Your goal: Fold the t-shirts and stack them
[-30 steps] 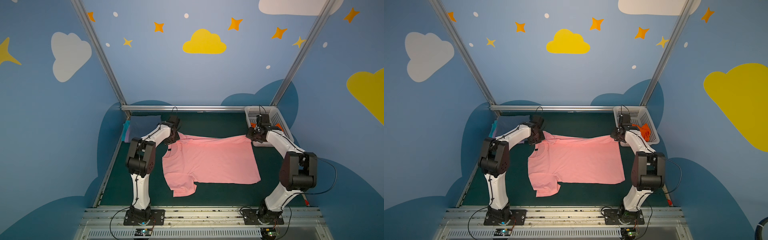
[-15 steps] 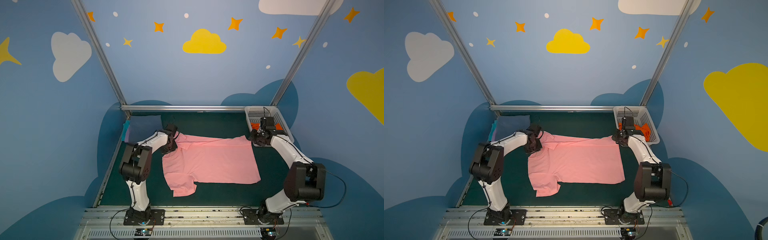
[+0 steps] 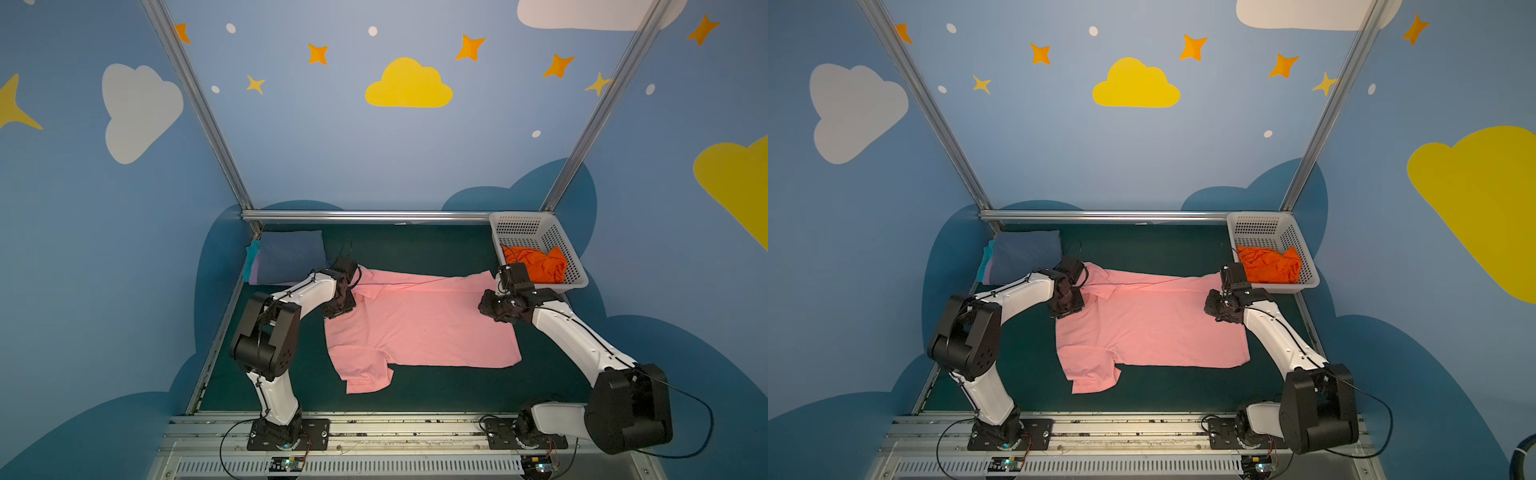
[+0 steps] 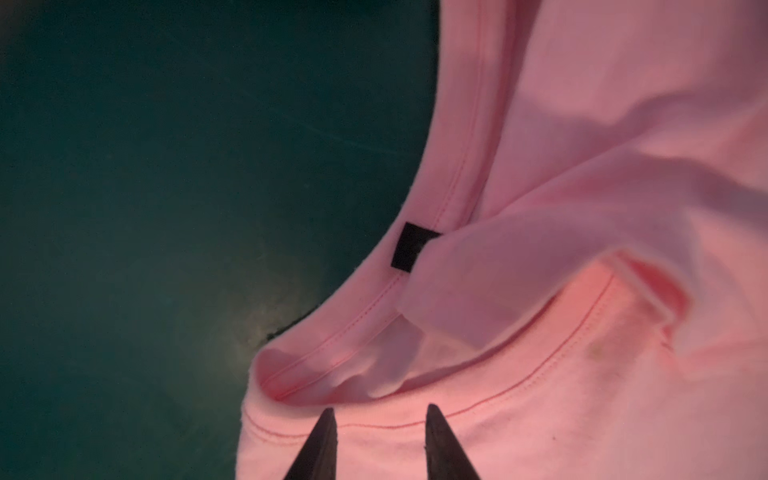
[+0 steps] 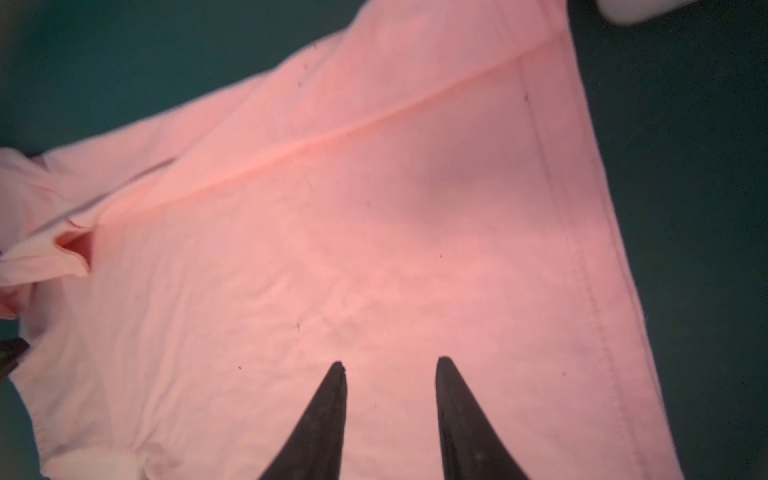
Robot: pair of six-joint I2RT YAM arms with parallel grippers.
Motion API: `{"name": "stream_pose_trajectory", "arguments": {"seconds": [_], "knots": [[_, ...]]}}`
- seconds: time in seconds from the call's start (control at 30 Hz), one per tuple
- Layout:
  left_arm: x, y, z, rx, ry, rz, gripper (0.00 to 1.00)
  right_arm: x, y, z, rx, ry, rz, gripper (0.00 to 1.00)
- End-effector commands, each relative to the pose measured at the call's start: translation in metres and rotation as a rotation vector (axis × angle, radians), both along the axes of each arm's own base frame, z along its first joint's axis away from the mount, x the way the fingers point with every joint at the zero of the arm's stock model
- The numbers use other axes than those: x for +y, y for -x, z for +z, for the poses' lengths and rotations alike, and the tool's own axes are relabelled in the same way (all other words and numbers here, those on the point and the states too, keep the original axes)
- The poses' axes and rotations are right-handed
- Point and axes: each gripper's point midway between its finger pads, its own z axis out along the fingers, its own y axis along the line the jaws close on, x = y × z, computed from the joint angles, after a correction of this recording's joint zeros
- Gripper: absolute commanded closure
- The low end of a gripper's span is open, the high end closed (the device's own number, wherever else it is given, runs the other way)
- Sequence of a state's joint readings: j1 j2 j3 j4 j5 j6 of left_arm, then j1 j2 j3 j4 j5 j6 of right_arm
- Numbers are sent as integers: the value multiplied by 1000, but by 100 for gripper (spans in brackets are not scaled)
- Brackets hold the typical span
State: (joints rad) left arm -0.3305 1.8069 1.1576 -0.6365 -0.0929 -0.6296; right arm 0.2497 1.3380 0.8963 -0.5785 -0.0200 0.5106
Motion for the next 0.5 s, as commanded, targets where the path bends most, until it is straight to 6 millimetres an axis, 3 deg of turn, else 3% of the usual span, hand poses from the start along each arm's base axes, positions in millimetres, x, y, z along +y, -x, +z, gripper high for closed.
{"name": "stream_pose_trajectory", "arguments": {"seconds": [0.0,0.3,0.4,0.47], "knots": [[-2,12,-20,48,8,22,73,15,15,-20,72,15,35,64],[32,82,-46,149,-36,87,79,61,41,-54,168,56,149,64],[36,97,-38,161,-35,94,79,65,44,-53,175,65,159,64],[50,104,-30,169,-99,123,81,64,42,-48,166,74,155,63]]}}
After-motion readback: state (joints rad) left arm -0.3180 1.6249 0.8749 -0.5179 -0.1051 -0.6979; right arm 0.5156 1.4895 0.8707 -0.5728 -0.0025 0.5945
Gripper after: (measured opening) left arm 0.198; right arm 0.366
